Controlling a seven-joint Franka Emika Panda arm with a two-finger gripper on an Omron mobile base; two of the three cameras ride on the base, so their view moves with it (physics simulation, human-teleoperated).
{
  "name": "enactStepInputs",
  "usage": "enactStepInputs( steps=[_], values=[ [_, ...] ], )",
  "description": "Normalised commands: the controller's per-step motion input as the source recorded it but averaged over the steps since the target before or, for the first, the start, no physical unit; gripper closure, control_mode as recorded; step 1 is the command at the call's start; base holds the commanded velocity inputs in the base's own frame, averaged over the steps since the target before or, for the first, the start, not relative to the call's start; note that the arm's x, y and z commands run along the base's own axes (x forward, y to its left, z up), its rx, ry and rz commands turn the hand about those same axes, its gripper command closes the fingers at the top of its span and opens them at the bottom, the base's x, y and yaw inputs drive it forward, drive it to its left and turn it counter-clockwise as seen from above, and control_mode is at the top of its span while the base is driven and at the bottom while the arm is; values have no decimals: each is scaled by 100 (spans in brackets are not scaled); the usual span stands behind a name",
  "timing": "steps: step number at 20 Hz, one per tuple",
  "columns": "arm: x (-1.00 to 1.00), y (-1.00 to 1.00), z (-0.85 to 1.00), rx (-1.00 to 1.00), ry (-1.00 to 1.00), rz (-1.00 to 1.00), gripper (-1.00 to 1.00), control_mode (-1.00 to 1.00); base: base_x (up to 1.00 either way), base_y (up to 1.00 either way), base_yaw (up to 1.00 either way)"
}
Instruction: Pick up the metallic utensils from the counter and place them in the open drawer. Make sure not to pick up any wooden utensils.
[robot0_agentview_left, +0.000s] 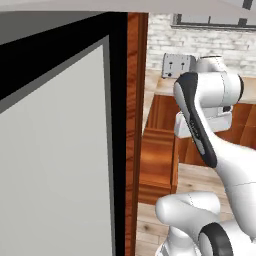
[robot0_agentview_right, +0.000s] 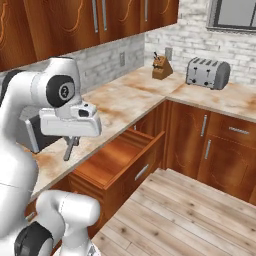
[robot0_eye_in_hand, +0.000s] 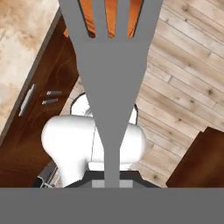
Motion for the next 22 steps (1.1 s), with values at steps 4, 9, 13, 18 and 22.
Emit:
enactStepInputs(
  steps=[4, 9, 13, 18, 22],
  values=[
    [62, 19, -76, 4, 5, -1, 100, -100, 0, 0, 0],
    [72, -14, -100, 10, -6, -9, 100, -100, 0, 0, 0],
    [64, -6, -73, 2, -5, -10, 100, -100, 0, 0, 0],
    [62, -6, -14, 0, 0, -12, 100, -100, 0, 0, 0],
    [64, -35, -6, 0, 0, -8, 100, -100, 0, 0, 0]
  ],
)
